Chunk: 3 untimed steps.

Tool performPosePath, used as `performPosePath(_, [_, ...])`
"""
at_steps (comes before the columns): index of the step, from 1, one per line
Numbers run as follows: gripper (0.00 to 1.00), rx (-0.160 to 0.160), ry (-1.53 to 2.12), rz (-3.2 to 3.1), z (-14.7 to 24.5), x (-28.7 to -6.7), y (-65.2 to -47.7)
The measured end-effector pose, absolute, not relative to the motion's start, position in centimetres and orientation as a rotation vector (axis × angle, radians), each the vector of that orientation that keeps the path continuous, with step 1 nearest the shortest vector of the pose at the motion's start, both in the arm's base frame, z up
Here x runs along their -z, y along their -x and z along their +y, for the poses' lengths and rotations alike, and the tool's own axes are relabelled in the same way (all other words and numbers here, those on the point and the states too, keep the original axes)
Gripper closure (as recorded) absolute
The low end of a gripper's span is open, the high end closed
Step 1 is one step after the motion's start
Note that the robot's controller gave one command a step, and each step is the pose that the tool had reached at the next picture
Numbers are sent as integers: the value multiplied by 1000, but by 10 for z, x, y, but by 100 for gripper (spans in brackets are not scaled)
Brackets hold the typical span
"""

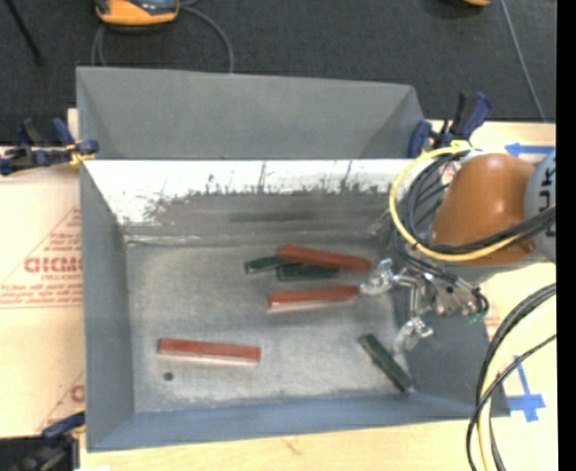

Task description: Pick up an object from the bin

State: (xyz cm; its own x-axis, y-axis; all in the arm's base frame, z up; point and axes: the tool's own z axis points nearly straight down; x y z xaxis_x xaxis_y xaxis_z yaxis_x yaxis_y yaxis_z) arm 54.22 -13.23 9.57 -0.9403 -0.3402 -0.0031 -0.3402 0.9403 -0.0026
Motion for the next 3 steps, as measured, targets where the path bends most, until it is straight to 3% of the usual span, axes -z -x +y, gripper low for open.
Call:
performPosePath(1, [0,4,578,3085,-78,-107,-587])
performPosePath(2, [0,-1,625,3069,-43,-102,-605])
performPosePath(3, [100,7,880,3009,-43,-81,-622])
